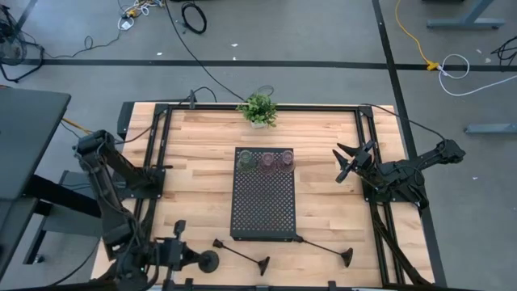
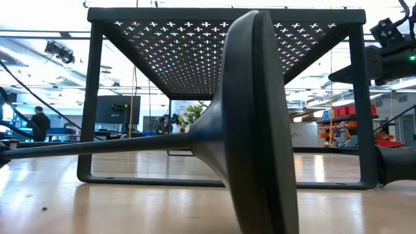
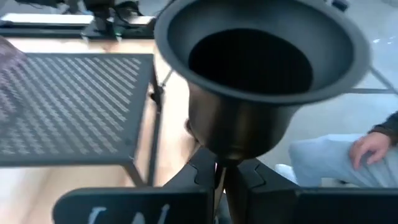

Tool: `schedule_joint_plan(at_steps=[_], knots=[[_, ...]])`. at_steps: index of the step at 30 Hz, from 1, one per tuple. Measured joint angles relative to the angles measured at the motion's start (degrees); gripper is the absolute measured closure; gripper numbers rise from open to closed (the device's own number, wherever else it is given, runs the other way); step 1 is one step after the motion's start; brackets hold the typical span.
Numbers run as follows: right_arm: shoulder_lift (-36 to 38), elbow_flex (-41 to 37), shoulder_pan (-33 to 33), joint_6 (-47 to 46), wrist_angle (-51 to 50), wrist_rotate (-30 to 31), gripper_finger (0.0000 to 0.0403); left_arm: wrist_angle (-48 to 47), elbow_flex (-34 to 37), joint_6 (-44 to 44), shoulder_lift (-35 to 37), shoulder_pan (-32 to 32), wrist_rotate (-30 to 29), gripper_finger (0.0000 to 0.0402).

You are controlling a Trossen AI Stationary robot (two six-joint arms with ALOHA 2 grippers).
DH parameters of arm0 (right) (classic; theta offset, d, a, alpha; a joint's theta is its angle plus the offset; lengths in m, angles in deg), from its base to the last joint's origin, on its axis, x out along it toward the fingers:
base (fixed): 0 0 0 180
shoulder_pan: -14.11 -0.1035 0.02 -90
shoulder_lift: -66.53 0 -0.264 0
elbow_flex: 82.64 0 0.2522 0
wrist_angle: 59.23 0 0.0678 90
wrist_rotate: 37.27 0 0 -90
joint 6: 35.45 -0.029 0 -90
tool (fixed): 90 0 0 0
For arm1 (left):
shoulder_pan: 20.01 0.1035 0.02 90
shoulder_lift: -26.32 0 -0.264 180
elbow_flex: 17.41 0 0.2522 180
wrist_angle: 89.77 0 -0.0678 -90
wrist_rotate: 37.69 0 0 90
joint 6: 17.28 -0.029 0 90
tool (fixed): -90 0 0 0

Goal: Pick & Place candle stick holders
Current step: Put the left black candle holder on the shelf

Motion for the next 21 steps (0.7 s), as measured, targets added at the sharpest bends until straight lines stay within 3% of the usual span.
schedule_joint_plan(at_steps=[4,10,21], knots=[[0.0,0.0,0.0,0.0,0.0,0.0,0.0273,-6.4,-5.0,-0.2,0.0,2.6,0.0,0.0390],[0.0,0.0,0.0,0.0,0.0,0.0,0.0273,-7.1,-9.2,-6.3,0.0,7.6,2.0,0.0390],[0.0,0.0,0.0,0.0,0.0,0.0,0.0273,-7.4,-13.0,-16.5,0.0,17.6,11.8,0.0390]])
